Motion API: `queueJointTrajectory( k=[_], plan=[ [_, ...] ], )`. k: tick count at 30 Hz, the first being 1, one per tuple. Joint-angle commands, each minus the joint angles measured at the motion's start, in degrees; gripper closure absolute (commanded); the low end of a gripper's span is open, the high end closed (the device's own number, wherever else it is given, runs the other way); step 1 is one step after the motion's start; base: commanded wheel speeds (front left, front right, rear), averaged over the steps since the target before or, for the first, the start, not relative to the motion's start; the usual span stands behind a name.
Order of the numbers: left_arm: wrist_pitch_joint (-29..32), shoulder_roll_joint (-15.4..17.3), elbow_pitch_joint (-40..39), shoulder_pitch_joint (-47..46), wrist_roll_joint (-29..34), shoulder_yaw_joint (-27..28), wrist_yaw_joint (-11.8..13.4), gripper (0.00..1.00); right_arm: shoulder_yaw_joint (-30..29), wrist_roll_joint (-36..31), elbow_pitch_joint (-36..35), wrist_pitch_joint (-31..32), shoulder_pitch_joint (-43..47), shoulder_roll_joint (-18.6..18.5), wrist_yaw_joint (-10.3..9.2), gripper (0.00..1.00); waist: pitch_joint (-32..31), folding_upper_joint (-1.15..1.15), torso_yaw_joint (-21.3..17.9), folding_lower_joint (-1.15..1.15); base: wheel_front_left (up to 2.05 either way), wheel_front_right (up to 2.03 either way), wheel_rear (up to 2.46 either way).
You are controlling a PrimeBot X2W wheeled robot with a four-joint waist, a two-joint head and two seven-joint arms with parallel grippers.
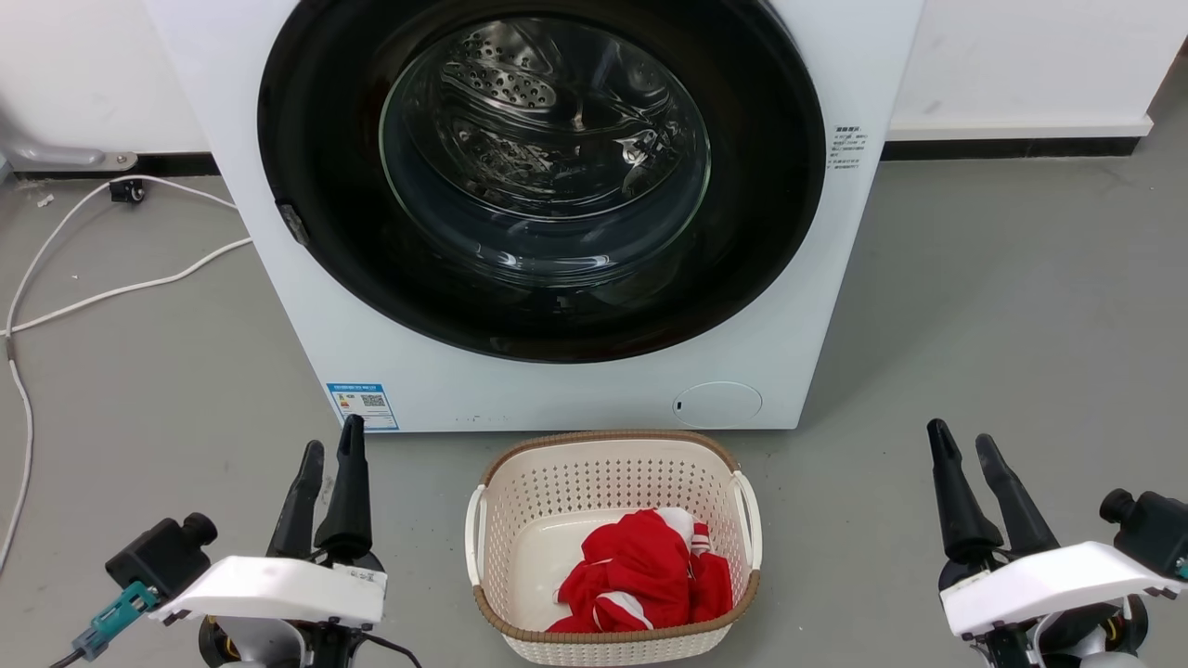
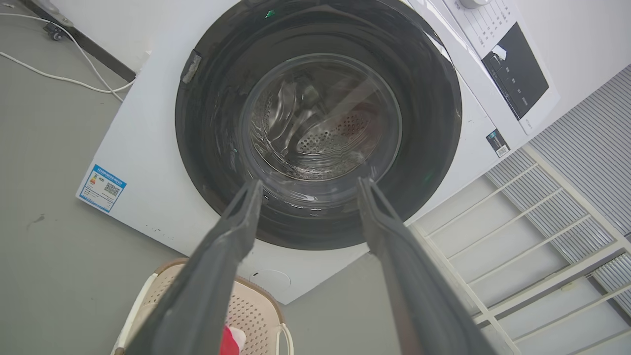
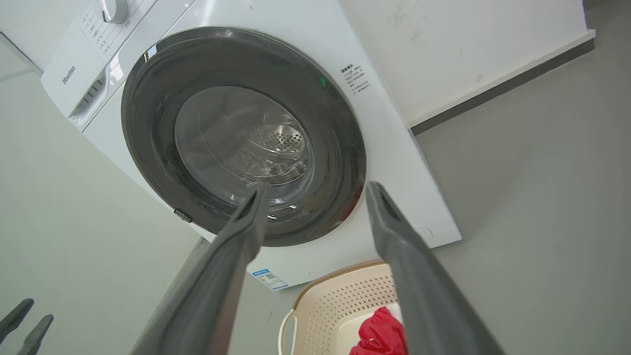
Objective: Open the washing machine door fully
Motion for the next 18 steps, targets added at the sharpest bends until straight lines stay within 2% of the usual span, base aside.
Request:
queueJointTrajectory(
  k=[1, 18],
  plan=[
    [-0.47, 0.32, -0.54, -0.46, 1.90, -0.25, -0.14, 0.00, 0.18, -1.92, -0.99, -0.09, -0.29, 0.07, 0.00, 0.00, -0.01, 0.00, -0.02, 0.00, 0.00, 0.00, 0.00],
    [-3.27, 0.32, 0.09, -0.18, 15.09, -0.93, -0.15, 0.00, 0.70, -13.67, -2.07, -1.00, 0.52, 0.19, 0.00, 0.00, -0.25, 0.00, -0.28, 0.00, 0.00, 0.00, 0.00]
  ],
)
